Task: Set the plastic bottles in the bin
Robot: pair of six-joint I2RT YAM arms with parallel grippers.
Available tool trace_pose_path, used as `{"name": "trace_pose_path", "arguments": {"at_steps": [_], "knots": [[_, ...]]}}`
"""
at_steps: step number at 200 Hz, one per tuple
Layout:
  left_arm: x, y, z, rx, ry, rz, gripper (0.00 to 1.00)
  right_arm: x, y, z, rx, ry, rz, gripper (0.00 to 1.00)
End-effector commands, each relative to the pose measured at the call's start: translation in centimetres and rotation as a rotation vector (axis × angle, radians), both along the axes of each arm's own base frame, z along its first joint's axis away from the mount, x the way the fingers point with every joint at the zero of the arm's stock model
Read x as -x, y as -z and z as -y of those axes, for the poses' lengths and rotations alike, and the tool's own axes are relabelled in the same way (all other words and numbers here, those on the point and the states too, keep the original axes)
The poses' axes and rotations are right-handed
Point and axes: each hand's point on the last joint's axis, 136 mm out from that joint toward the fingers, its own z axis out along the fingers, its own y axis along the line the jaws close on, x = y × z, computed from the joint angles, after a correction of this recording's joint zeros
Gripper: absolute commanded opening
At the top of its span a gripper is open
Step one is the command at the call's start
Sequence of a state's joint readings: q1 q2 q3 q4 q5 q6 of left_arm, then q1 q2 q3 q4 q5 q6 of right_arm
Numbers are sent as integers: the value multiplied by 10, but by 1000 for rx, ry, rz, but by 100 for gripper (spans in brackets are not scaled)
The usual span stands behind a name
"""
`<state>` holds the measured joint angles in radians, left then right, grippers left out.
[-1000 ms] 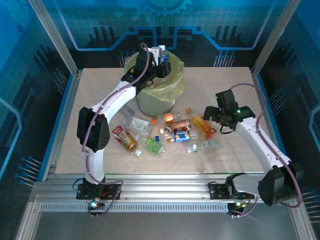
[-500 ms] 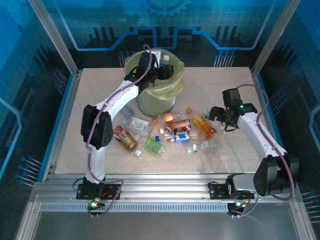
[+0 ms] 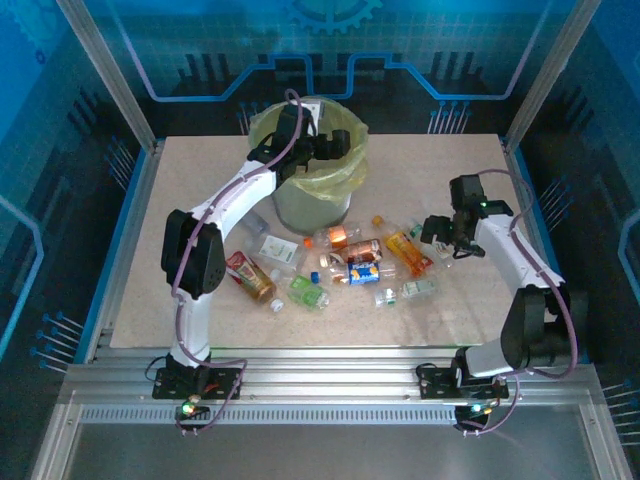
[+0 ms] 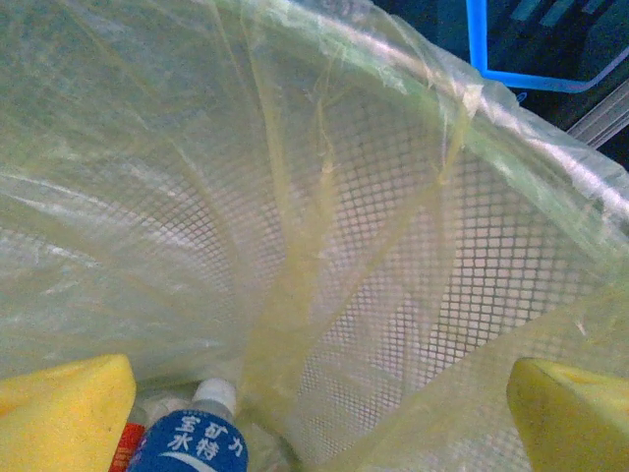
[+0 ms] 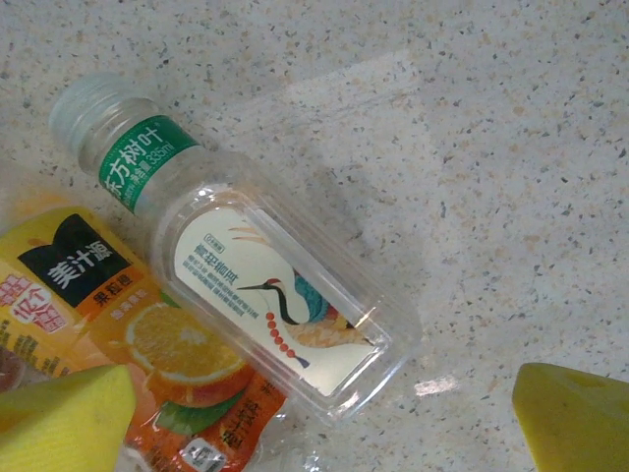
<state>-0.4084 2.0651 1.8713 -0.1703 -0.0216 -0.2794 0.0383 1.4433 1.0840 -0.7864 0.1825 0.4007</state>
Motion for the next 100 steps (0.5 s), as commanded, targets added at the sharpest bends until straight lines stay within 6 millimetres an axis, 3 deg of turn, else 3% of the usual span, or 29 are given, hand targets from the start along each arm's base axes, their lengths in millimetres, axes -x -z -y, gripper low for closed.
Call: {"name": "trace_pose_path", "arguments": {"at_steps": [1,53,100], "knots": [[14,-55,-10,67,-13,62,99,0,3,4,-7,-38,-45,100],[46,-102,-27,108,-25,121,99,0,19,-2,-33,-114,-112,100],[85,-119,-44,140,-37,147,99,-5,32,-8,-68,-143,-153,100]]}}
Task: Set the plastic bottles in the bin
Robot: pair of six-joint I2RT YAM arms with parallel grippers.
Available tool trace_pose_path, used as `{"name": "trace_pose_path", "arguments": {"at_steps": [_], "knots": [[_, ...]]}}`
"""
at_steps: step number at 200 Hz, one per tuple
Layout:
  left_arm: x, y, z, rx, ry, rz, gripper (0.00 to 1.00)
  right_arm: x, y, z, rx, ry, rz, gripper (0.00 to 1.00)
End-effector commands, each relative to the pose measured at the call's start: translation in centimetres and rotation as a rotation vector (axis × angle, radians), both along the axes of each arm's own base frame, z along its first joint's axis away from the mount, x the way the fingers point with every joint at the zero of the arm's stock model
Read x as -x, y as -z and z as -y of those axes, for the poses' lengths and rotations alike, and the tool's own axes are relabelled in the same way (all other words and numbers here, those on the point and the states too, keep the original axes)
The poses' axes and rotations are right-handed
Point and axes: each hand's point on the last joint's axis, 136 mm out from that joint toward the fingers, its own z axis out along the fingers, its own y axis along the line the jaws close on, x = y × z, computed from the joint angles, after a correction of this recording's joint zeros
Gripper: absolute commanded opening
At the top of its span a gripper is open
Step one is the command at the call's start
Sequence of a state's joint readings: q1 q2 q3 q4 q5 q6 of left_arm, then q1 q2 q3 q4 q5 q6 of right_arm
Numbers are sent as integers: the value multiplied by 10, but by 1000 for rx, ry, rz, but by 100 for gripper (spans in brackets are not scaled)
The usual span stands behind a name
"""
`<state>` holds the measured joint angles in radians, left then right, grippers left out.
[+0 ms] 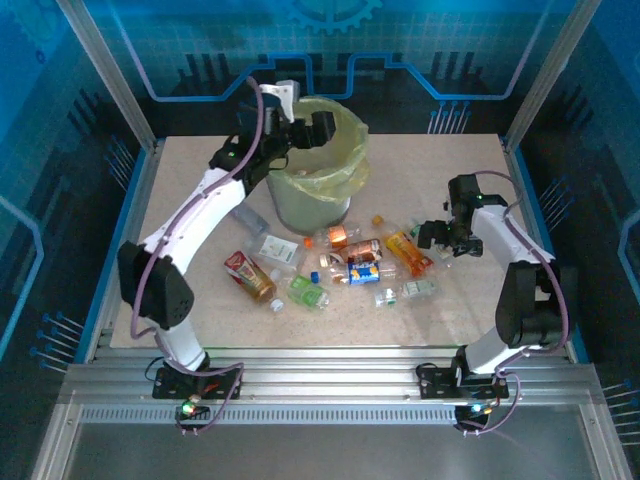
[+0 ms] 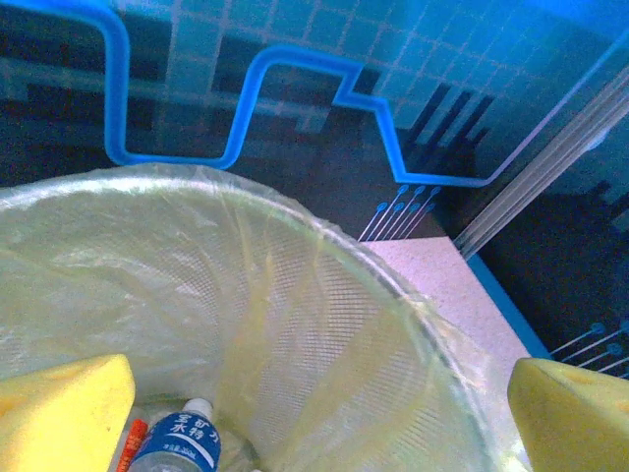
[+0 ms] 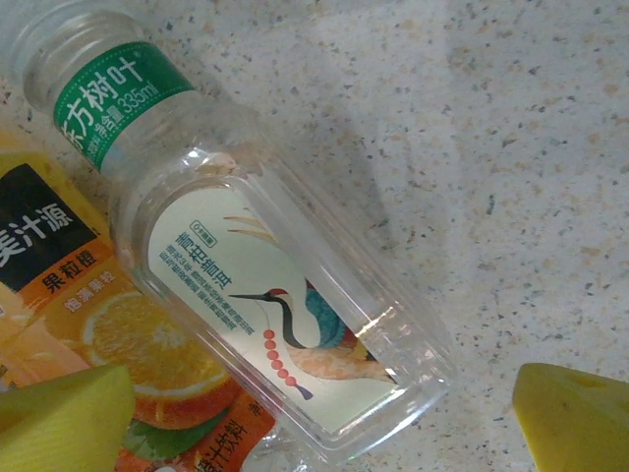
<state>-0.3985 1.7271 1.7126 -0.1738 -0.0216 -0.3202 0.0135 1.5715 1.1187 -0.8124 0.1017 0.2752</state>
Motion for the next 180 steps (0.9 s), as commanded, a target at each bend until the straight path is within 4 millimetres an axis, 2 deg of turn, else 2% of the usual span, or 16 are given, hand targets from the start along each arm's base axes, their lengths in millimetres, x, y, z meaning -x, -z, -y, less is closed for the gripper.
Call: {"name": "trace_pose_path", "arguments": {"at_steps": [1,58,88,128,180], "knots": [[19,-7,-10,40,-10,4,99,-4,3,-2,-27,-24,-29,100],[69,-7,-35,103,-42,41,99,-11,18,6,15,-6,-72,99],[90,-1,-45,132,-56,40,99,-21,23,9,23,14,-81,97],[107,14,-62,112,-114,3,99,-39,31,8,1,11,-86,94],[117,31,-80,86,-190,-26,99,-59,45,3,-27,2,-100,89]]}}
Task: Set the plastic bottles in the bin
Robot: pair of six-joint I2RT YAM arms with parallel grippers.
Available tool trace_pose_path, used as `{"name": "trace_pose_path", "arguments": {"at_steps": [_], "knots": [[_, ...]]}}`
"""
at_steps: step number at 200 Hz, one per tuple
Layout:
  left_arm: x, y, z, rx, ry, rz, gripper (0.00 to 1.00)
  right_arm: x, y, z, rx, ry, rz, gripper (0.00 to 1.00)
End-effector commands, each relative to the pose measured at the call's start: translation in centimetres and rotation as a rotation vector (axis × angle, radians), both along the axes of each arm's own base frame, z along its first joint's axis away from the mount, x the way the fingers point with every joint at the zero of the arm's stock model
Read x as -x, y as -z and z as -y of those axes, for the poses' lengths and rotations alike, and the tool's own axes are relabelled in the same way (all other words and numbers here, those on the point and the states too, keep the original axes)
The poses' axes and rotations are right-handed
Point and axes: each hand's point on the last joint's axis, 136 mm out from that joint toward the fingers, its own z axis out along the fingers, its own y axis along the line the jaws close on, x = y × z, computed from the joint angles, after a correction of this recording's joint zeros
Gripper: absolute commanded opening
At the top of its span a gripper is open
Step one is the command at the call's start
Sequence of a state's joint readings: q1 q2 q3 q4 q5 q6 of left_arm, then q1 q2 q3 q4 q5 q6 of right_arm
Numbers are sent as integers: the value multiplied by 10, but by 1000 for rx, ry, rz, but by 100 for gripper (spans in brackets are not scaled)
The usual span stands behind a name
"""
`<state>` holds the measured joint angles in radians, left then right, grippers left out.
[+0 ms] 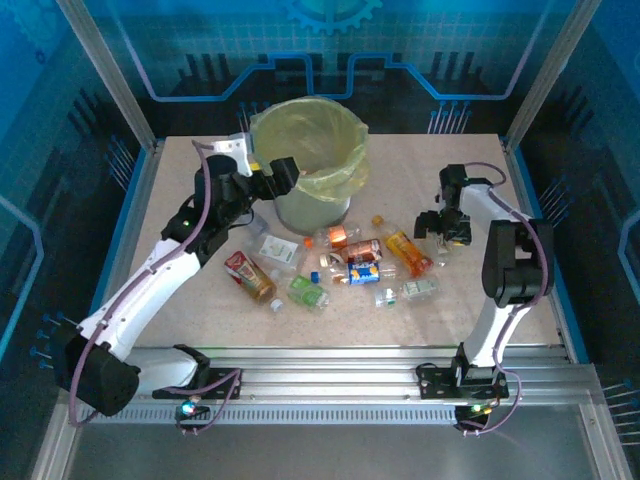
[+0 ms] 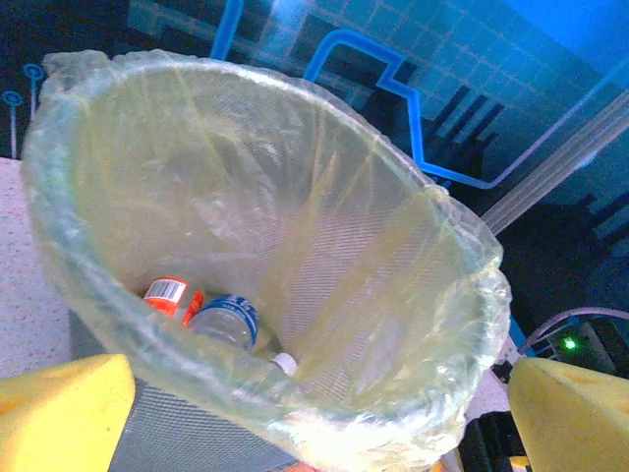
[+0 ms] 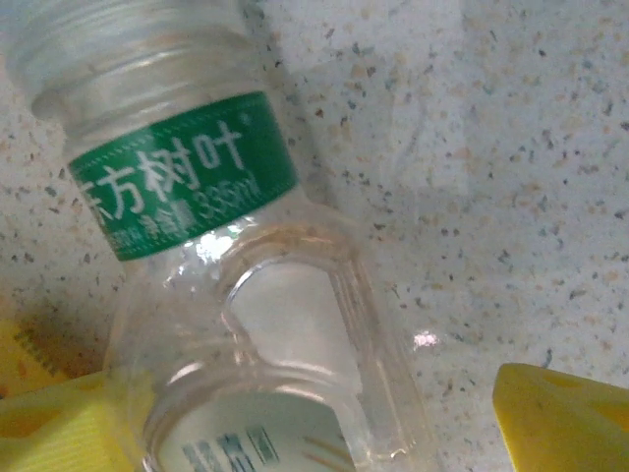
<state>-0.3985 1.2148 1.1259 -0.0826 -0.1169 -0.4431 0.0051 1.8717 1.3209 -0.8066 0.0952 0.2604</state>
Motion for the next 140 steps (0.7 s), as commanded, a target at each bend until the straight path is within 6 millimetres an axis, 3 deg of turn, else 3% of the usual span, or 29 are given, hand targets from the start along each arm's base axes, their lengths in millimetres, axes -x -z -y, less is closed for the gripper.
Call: {"name": "trace_pose_path", "arguments": {"at_steps": [1,41,83,115,140], "knots": [[5,3,-15,-6,-67,-6,99,-10,5,2,-23,10,-8,89],[9,7,-27,-23,-115,-5,99,-20,19,5,1,-3,-35,84],[16,7,-39,-24,-160,23,99,-24,21,6,21,-19,-29,67],[23,7,-45,-14,-176,45,99,-33,0,5,56,-31,29,48],[28,10,-50,-17,-184,42,99,-42,-33,-1,84,-43,111,42]]}}
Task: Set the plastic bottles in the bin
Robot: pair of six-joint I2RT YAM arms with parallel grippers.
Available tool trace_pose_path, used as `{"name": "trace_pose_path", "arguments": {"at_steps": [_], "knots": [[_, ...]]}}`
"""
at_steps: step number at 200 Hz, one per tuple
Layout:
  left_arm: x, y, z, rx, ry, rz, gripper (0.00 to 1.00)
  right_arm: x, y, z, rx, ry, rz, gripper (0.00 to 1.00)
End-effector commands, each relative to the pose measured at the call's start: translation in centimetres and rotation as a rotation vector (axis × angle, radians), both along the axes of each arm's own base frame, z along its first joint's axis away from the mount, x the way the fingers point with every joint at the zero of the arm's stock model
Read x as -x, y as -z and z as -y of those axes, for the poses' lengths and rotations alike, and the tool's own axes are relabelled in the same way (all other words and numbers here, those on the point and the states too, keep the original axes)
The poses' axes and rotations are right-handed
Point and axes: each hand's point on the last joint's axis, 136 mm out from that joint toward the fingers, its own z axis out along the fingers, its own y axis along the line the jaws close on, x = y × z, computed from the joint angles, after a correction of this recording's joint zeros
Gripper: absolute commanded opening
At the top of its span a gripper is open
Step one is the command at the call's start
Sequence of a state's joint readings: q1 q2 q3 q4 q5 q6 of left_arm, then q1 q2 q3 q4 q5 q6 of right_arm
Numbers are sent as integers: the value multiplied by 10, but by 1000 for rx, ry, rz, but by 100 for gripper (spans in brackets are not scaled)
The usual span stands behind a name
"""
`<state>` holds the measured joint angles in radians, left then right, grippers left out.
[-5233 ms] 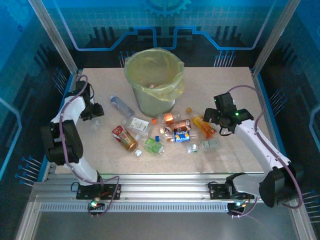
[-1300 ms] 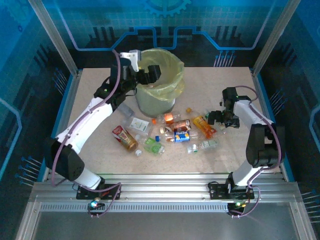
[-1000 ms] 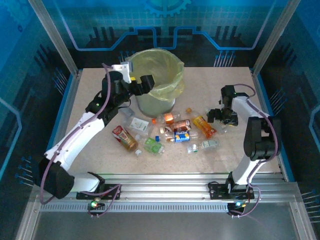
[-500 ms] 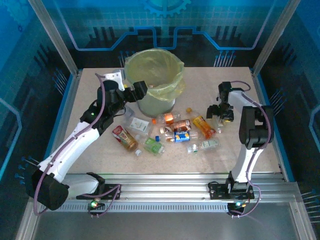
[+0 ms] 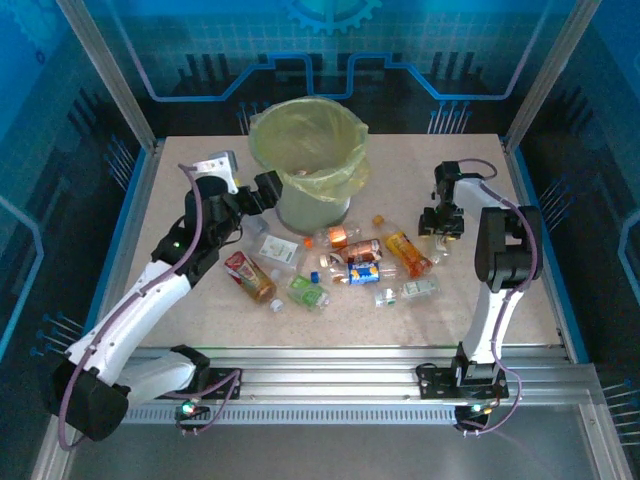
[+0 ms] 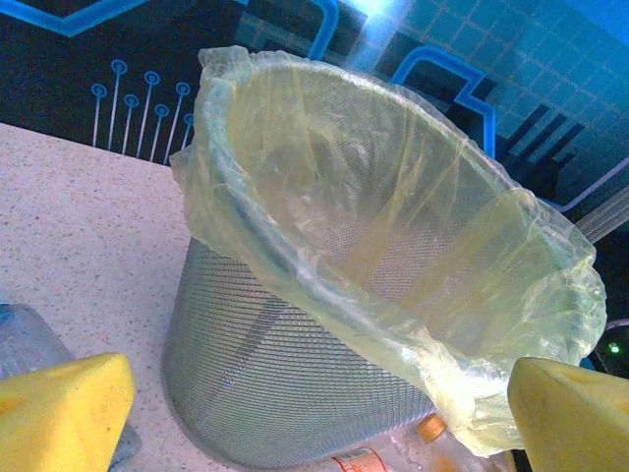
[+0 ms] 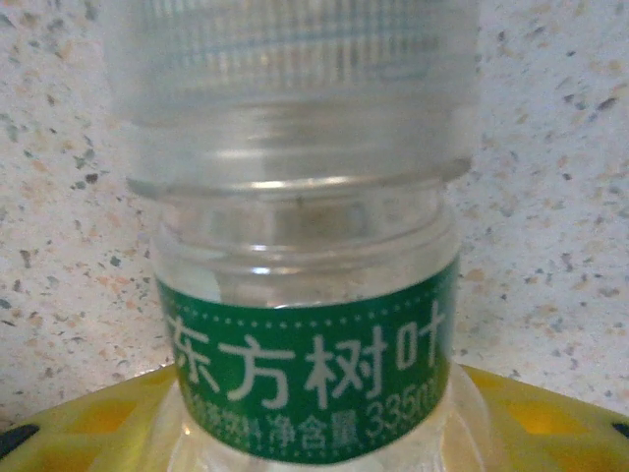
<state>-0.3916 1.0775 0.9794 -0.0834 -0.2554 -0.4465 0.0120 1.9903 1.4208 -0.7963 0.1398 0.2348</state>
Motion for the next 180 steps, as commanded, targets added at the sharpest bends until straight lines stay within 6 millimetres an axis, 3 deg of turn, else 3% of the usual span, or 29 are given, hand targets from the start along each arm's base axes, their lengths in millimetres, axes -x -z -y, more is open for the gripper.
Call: {"name": "trace_pose_path", "arguments": {"at_steps": [1,22,49,103,137,180], "knots": [[5,-8,-12,14,-42,39,99,-17,-50,-7,35,-21,123,42],[10,-2,-17,18,-57,29,99,-26,-89,-17,63,-43,212,38],[20,13,-20,81,-65,26,99,-43,-157,-44,68,-93,373,32],[41,38,-25,159,-67,40,99,-64,-300,-122,-17,-242,761,30],[48,48,-27,165,-65,30,99,-72,-352,-168,-102,-329,924,28],[51,62,-25,180,-55,-3,99,-88,-384,-221,-196,-417,1041,27]]}}
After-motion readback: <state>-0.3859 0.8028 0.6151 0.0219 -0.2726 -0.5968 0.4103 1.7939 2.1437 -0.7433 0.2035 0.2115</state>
